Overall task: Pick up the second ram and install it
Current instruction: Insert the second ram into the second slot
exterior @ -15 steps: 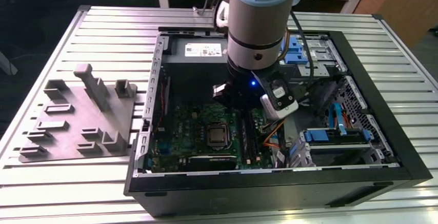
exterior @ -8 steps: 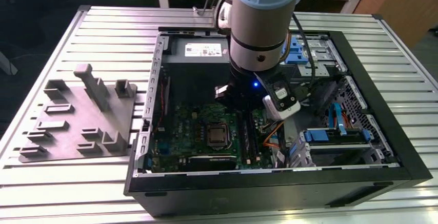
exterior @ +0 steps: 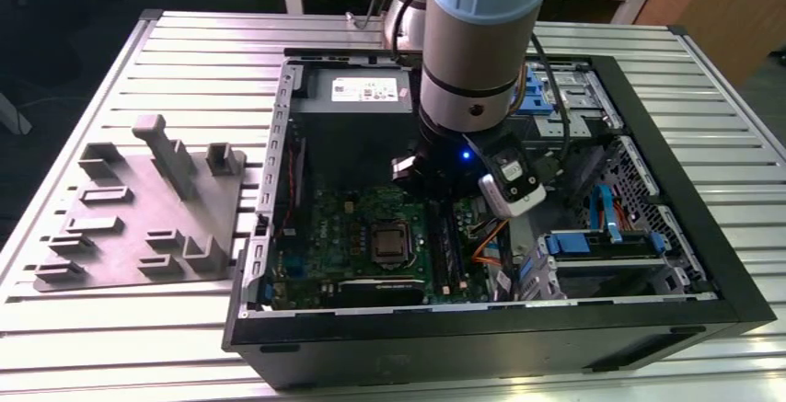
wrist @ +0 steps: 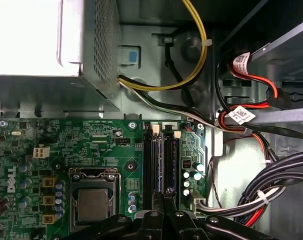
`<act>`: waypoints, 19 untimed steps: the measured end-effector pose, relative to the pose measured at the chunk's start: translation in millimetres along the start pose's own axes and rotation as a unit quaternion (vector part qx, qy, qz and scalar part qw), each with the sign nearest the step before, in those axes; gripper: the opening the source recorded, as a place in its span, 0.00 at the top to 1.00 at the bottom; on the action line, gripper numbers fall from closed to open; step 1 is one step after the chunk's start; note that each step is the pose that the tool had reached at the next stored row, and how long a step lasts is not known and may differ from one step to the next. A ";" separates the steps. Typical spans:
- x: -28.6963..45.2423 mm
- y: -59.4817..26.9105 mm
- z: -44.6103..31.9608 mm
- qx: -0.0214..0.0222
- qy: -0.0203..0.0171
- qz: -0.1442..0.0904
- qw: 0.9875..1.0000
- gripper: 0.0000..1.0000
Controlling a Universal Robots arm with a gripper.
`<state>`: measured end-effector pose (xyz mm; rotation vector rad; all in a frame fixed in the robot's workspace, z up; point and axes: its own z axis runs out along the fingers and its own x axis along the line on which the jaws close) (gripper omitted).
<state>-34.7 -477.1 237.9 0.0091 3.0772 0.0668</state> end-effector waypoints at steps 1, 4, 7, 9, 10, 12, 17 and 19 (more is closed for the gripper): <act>0.0 0.0 0.0 0.000 0.000 0.000 1.000 0.89; 1.4 -0.6 0.8 -0.001 0.000 -0.001 1.000 0.89; 4.5 -1.8 1.9 -0.005 0.000 -0.002 1.000 0.89; 5.3 -2.7 3.1 -0.007 0.000 -0.002 1.000 0.89; 5.5 -3.1 3.6 -0.009 0.000 -0.002 1.000 0.89; 5.8 -3.8 4.3 -0.013 0.000 -0.002 1.000 0.89; 6.1 -4.7 6.7 -0.013 0.000 -0.002 1.000 0.89; 6.1 -4.7 7.1 -0.011 0.000 -0.003 1.000 0.89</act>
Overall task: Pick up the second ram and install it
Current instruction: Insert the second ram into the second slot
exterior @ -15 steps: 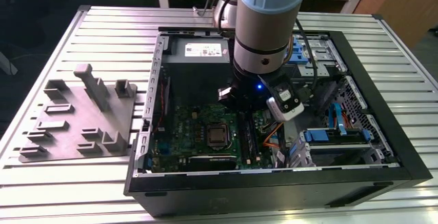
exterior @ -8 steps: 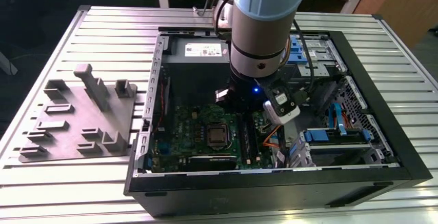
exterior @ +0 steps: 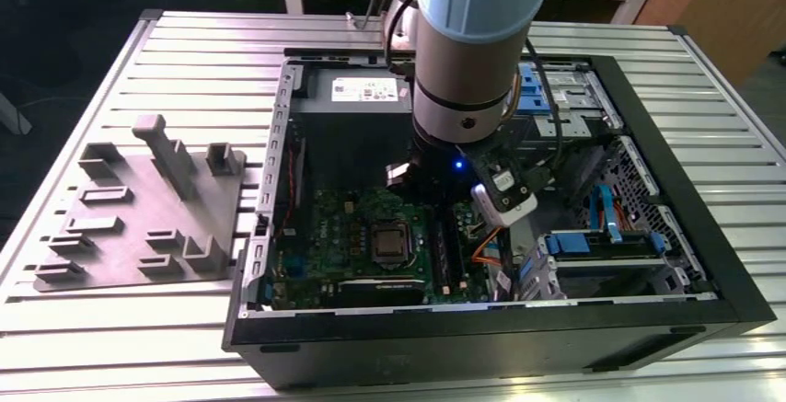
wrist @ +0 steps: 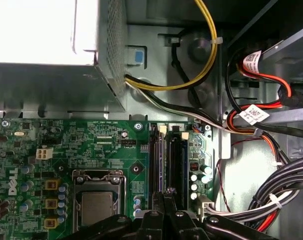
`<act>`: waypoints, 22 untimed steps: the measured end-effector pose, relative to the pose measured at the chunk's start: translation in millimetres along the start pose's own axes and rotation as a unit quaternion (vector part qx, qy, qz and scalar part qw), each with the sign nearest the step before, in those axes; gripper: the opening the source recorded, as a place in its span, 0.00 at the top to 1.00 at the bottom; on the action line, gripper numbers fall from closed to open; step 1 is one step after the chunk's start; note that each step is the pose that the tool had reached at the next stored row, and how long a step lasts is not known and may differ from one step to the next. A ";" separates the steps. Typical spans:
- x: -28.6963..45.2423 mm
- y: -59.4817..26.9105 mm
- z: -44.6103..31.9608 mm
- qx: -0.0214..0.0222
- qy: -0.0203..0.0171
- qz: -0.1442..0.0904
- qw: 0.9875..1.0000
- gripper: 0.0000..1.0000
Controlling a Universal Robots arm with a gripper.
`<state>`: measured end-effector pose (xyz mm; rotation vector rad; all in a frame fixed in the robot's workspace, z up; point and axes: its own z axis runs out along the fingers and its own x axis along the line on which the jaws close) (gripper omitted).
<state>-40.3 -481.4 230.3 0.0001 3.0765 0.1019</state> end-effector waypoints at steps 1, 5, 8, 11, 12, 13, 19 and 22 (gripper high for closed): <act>0.0 0.0 0.4 0.001 0.000 -0.001 1.000 0.89; 0.3 -0.2 2.7 0.002 0.001 -0.008 1.000 0.89; 0.4 -0.3 4.5 0.002 0.001 -0.010 1.000 0.89; 1.8 -0.6 6.0 0.002 0.001 -0.010 1.000 0.89; 2.3 -0.6 6.2 0.002 0.001 -0.010 1.000 0.89; 2.7 -0.6 6.3 0.002 0.001 -0.010 1.000 0.89; 2.6 -0.4 4.6 0.002 0.001 -0.010 1.000 0.89; 2.4 -0.4 4.4 0.002 0.001 -0.010 1.000 0.89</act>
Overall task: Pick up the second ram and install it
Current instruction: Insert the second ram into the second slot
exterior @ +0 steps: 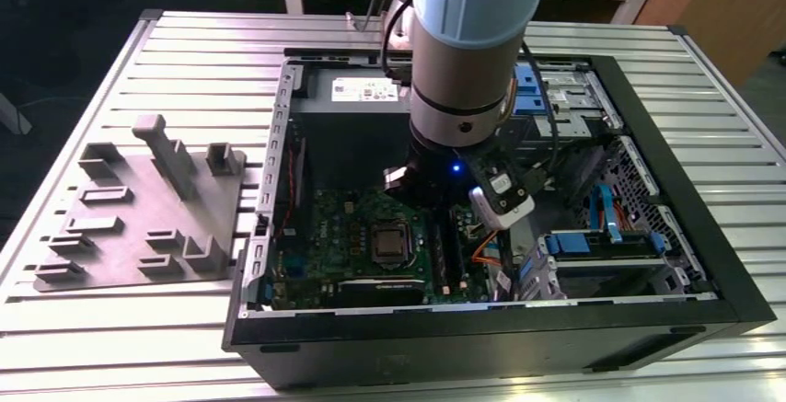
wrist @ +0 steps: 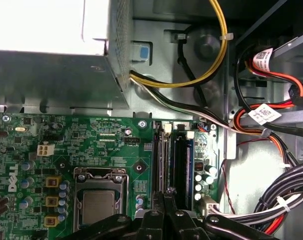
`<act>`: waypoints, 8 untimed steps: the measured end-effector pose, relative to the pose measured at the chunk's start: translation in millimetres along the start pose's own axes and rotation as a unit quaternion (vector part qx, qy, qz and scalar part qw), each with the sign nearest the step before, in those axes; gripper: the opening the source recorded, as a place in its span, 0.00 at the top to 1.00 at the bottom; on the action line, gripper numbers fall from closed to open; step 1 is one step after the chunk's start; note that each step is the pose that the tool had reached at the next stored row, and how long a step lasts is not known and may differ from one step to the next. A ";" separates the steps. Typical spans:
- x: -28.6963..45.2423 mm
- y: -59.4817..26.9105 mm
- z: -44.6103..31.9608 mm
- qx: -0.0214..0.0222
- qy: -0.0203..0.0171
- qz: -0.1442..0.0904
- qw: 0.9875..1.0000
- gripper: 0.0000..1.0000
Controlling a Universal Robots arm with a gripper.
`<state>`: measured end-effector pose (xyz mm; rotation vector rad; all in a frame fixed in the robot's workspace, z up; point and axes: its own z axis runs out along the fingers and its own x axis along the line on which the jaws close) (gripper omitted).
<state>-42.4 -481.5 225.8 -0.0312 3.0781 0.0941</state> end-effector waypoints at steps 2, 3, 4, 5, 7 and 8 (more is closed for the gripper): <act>-1.3 0.0 0.1 0.001 0.000 0.002 1.000 0.89; -2.0 -0.1 0.1 0.002 0.000 0.004 1.000 0.89; -2.5 -0.1 0.1 0.002 0.000 0.004 1.000 0.89; -2.5 -0.1 0.1 0.002 0.000 0.005 1.000 0.89; -2.6 -0.1 0.2 0.002 0.000 0.005 1.000 0.89; -2.6 -0.1 0.2 0.002 0.000 0.006 1.000 0.89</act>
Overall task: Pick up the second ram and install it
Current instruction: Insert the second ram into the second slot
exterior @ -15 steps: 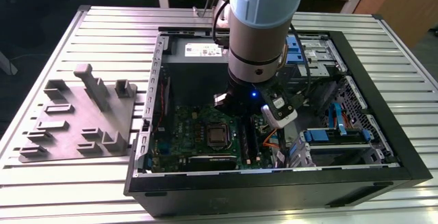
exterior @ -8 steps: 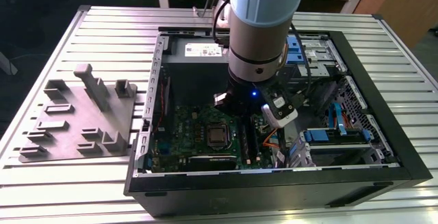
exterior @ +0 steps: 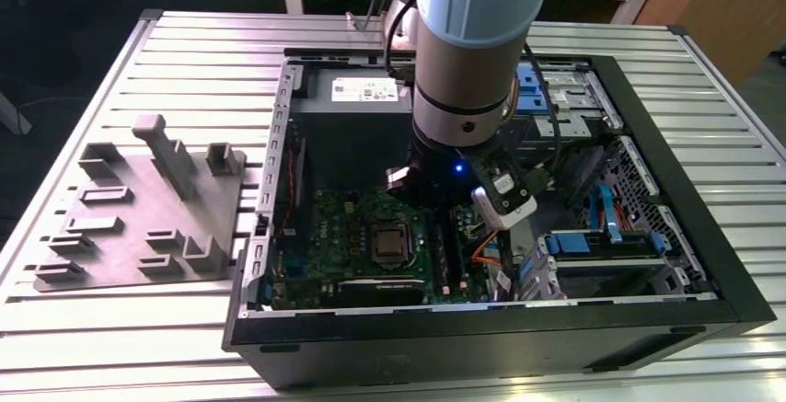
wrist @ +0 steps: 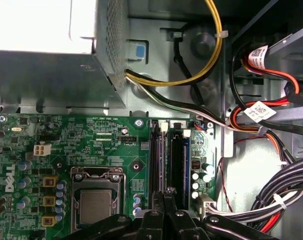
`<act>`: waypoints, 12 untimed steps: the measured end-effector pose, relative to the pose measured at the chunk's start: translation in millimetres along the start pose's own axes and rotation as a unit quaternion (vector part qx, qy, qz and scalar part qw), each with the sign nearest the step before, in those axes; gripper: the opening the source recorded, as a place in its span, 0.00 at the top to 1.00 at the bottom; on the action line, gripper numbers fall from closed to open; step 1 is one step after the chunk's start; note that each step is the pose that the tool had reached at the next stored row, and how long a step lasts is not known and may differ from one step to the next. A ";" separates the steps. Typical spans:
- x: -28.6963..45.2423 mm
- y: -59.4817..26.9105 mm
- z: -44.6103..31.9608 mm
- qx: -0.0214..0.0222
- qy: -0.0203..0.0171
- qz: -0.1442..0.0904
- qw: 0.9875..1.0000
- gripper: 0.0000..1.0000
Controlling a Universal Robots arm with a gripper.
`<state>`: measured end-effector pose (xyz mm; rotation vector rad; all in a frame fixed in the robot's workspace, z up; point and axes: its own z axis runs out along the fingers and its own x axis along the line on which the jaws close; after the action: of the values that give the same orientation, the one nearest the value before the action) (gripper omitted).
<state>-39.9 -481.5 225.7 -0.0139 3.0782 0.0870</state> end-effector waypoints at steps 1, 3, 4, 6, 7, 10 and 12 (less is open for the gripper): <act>0.0 0.0 0.2 0.000 0.000 0.001 1.000 0.89; 0.0 -0.1 0.6 0.000 0.000 0.003 1.000 0.89; 0.0 -0.1 0.9 0.000 0.000 0.005 1.000 0.89; 0.0 -0.2 1.0 0.001 0.000 0.007 1.000 0.89; 0.0 -0.2 1.0 0.001 0.000 0.007 1.000 0.89; -0.3 -0.1 1.3 0.003 -0.001 0.009 1.000 0.89; -1.3 -0.2 1.2 0.006 -0.001 0.010 1.000 0.89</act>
<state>-38.5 -481.6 224.5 0.0164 3.0780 0.0684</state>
